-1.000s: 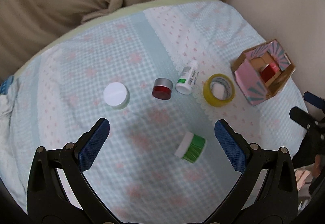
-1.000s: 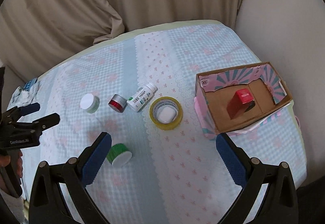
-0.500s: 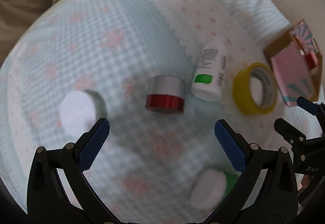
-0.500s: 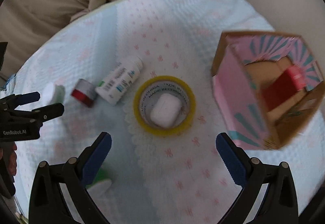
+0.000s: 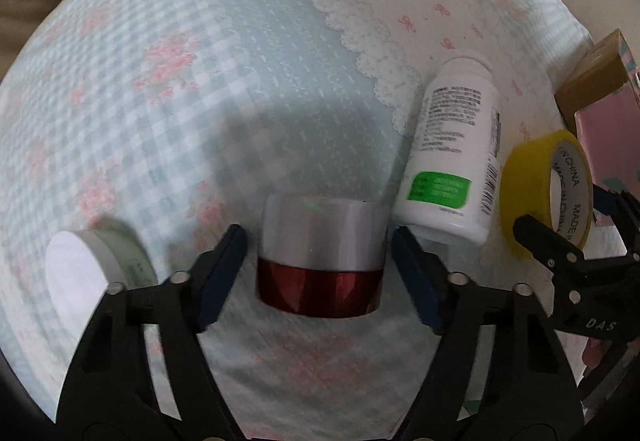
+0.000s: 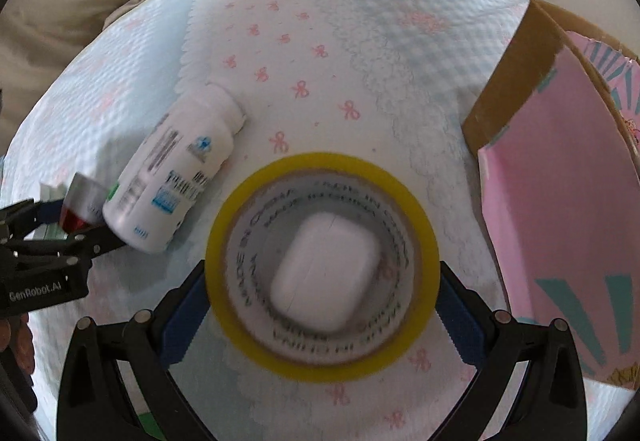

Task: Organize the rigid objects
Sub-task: 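Grasp the yellow tape roll with the right tool while the left tool grasps the red-silver jar, then carry the tape roll and red-silver jar into the pink box and release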

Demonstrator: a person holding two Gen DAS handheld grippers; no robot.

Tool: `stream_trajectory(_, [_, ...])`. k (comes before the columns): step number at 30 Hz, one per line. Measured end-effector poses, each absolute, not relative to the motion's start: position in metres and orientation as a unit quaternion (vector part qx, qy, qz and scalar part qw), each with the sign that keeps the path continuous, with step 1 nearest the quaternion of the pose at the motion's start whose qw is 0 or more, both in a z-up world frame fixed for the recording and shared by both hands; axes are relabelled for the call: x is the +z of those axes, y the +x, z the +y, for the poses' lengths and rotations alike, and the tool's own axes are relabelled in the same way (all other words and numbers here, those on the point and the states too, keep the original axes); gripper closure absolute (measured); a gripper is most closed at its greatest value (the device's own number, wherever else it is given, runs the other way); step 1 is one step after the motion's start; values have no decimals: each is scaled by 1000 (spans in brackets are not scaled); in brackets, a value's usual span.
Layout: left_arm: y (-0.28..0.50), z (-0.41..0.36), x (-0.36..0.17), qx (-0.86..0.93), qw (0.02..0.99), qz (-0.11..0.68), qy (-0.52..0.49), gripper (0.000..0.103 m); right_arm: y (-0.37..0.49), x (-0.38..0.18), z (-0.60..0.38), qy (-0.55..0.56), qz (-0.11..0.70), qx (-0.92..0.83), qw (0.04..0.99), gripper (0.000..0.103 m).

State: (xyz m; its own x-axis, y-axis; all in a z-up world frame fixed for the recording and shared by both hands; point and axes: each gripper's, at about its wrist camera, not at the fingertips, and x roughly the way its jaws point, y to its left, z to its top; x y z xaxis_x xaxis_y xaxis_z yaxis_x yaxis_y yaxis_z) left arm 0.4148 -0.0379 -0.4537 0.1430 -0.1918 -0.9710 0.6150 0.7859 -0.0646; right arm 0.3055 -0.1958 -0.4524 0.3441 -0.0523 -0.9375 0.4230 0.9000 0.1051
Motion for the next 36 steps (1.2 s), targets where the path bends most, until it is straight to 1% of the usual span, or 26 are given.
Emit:
stream_trajectory(2, [412,-42,-455,-275,736,589,191,50,308,-454,-198,172,556,-147,800,1])
stream_trajectory(3, [413,-44,-455,-277,736,586,195,52,309,-454,-198,171,559,-148,798,4])
stream_trajectory(7, [415,-44,-456,-281,737,586,185,52,306,-453,-200,173,559,-151,797,5])
stream_trajectory(12, [415,-33,-445,-277,745,581,177,52,311,-450,-197,174,558,-153,797,5])
stream_trajectory(18, [412,-18,-424,-273,757,570,167,52,305,-434,-195,176,546,-156,804,5])
stream_trajectory(23, [404,-9,-395,-276,772,551,155,52,295,-408,-194,169,531,-158,815,5])
stream_trajectory(28, [384,0,-347,-283,790,527,137,52,284,-373,-188,167,510,-161,829,5])
stream_trajectory(36, [339,9,-269,-294,806,503,105,52,249,-287,-180,166,476,-167,848,5])
